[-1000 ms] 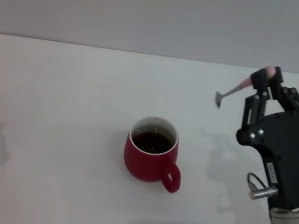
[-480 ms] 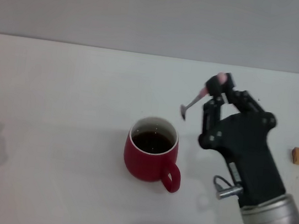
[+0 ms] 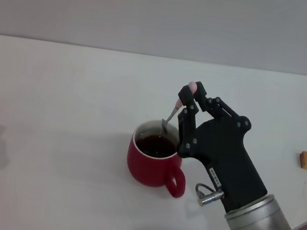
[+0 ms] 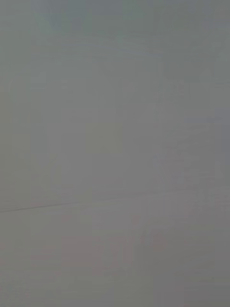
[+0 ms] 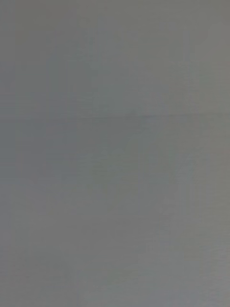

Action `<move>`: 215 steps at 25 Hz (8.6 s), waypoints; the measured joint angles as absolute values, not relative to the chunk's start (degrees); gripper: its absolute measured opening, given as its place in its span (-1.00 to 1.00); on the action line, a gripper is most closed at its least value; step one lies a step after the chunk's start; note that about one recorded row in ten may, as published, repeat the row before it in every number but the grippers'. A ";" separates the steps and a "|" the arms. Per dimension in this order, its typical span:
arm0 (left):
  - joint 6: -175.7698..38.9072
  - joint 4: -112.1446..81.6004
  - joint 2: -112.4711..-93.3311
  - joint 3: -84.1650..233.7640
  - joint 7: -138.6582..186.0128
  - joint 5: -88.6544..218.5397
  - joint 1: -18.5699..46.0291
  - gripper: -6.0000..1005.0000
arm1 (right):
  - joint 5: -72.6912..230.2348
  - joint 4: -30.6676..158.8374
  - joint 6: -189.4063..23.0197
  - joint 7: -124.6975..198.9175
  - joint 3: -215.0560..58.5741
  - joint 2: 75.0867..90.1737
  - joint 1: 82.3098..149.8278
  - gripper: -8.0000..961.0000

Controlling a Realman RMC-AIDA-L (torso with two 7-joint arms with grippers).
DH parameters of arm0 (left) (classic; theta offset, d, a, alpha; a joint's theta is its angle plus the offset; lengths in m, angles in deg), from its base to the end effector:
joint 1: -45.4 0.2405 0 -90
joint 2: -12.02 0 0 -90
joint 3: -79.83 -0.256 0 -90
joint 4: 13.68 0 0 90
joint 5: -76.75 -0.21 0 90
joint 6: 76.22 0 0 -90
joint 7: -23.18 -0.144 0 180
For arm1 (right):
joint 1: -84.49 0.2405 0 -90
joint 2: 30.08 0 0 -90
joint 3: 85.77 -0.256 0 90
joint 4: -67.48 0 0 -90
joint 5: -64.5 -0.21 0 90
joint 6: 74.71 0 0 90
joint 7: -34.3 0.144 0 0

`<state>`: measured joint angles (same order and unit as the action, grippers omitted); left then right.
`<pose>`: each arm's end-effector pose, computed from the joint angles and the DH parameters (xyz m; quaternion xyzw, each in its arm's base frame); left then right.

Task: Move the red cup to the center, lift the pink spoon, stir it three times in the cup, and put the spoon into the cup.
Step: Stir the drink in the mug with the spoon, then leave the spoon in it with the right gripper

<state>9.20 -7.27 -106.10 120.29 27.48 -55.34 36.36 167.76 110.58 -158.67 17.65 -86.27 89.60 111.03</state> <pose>-0.3699 0.2200 0.0014 -0.6972 -0.1707 -0.2767 0.6389 0.1681 0.2415 -0.1100 -0.7513 0.1262 0.4717 0.4440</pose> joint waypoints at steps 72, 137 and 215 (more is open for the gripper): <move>7.50 -8.30 -106.02 120.52 27.48 -55.34 35.01 -0.99 | 175.81 110.11 -144.50 22.72 -93.36 89.26 107.35 -0.85; 7.18 -8.26 -106.20 120.96 27.49 -55.35 34.41 -0.99 | 179.91 106.72 -140.31 22.88 -97.89 89.29 111.97 -0.85; 7.74 -7.53 -106.46 120.52 27.53 -55.69 35.12 -0.99 | 187.38 105.08 -142.74 31.72 -100.64 88.95 109.30 -0.12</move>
